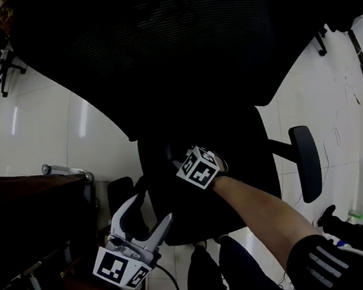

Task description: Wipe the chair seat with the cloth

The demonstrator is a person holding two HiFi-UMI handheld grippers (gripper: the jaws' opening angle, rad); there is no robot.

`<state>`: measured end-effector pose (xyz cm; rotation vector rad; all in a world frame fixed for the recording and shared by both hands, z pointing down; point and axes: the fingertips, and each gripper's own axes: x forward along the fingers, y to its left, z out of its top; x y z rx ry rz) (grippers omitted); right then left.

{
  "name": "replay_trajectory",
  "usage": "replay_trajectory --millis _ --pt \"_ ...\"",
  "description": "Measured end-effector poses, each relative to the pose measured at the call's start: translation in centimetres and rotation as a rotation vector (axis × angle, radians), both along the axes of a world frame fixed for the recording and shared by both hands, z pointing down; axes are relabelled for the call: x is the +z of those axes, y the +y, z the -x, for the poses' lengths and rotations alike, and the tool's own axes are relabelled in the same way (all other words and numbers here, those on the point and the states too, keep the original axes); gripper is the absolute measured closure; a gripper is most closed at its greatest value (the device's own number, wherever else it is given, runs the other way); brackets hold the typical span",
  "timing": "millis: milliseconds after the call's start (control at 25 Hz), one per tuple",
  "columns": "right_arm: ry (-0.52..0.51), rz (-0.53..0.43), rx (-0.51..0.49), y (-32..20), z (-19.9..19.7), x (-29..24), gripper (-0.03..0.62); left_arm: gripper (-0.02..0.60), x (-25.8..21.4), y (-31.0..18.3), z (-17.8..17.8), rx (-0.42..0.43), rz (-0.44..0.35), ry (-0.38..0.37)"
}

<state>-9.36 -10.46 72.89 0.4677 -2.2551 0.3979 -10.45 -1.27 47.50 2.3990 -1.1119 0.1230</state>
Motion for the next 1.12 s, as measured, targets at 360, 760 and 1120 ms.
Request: replay_trajectory --millis 360,760,1120 --pt "0.034 0.044 -0.148 4.7 6.8 2.4 0.56 0.253 0.5 0.7 1.3 -0.028 0.001 0.007" --pt "0.237 0.035 0.051 1.8 -10.5 5.3 0.56 0.255 0.9 1.1 -0.5 0.004 0.019 0.0" --pt "0.377 -0.013 0.379 -0.3 -27.4 3.7 0.56 0.255 0.9 1.7 -2.3 0.035 0.023 0.002"
